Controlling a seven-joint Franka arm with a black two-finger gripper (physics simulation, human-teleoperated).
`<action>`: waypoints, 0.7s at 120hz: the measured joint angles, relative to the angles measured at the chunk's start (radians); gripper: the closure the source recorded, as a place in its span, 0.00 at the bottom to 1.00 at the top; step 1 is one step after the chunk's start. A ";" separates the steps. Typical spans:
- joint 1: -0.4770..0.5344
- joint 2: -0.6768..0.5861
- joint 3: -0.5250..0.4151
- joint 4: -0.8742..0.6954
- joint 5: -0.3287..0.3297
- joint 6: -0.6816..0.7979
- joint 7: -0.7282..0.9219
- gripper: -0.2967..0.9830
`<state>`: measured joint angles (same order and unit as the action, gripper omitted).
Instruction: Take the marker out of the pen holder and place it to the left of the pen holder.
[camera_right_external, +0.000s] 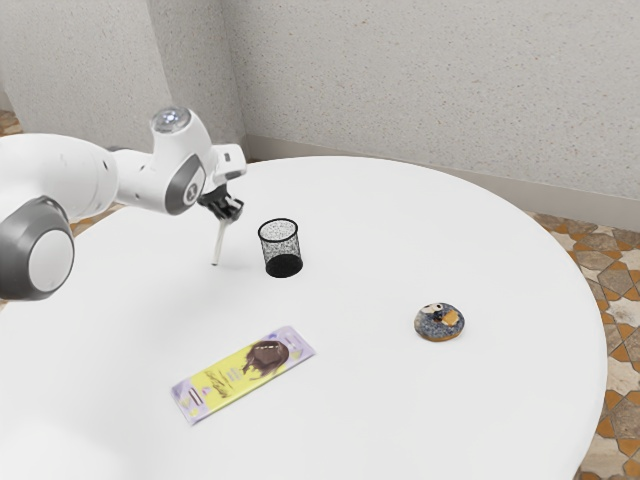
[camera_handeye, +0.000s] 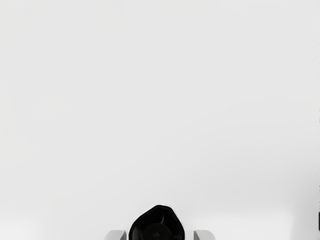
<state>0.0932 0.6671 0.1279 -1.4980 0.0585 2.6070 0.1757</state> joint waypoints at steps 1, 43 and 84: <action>0.000 0.000 0.000 0.000 -0.001 0.000 0.001 0.64; -0.151 -0.677 0.027 -0.153 -0.009 -0.383 0.018 0.31; -0.133 -0.761 0.095 -0.128 0.020 -0.879 0.002 0.25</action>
<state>-0.0395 -0.0943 0.2226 -1.6258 0.0786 1.7285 0.1781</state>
